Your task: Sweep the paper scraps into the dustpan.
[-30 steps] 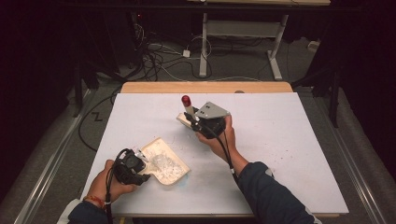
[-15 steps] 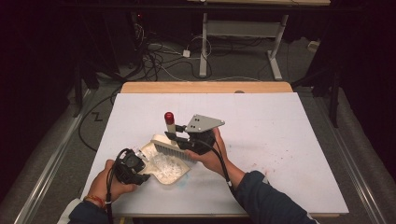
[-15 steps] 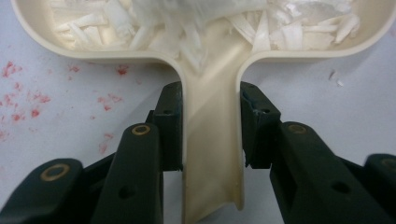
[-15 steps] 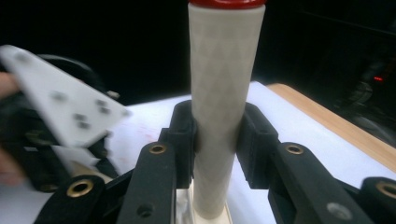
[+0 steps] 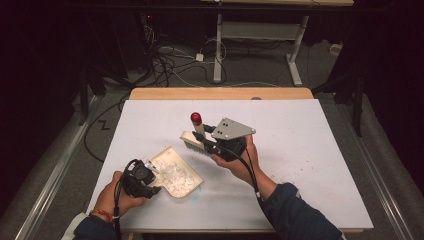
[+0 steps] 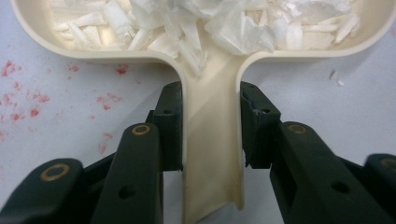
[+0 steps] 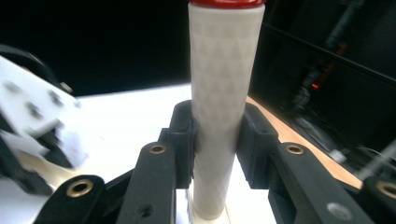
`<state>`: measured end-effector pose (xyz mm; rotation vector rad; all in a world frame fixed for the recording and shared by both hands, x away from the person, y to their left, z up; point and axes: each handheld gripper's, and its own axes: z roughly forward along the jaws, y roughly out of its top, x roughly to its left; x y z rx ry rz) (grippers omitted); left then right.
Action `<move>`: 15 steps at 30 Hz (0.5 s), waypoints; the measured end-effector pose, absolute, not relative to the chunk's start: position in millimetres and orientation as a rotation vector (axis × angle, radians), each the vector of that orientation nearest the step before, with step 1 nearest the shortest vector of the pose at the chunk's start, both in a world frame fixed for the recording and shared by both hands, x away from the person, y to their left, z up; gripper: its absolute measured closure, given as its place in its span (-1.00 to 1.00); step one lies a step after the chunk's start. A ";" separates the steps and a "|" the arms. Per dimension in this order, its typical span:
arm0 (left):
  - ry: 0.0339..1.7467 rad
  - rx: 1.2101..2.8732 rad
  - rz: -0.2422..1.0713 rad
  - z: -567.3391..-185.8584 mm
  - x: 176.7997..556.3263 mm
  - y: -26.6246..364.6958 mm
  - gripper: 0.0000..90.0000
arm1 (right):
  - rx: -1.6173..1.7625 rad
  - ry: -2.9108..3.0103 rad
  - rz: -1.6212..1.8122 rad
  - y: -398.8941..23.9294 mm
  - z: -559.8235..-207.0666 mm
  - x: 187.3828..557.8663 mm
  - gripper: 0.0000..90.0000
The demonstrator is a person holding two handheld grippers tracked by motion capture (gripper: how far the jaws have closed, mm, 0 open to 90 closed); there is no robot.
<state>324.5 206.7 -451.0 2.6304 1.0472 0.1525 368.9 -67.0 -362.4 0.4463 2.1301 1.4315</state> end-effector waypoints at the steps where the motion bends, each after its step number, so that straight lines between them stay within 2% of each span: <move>1: 1.049 2.628 0.152 -451.4 324.3 206.6 0.40 | 0.451 2.131 1.416 -69.5 -365.3 369.9 0.57; 7: 1.056 2.626 0.154 -451.2 322.0 207.2 0.40 | 0.474 2.221 1.367 -83.4 -380.2 364.8 0.57; 15: 1.064 2.632 0.163 -451.1 320.2 204.6 0.40 | 0.373 2.336 1.423 -81.4 -378.9 327.9 0.57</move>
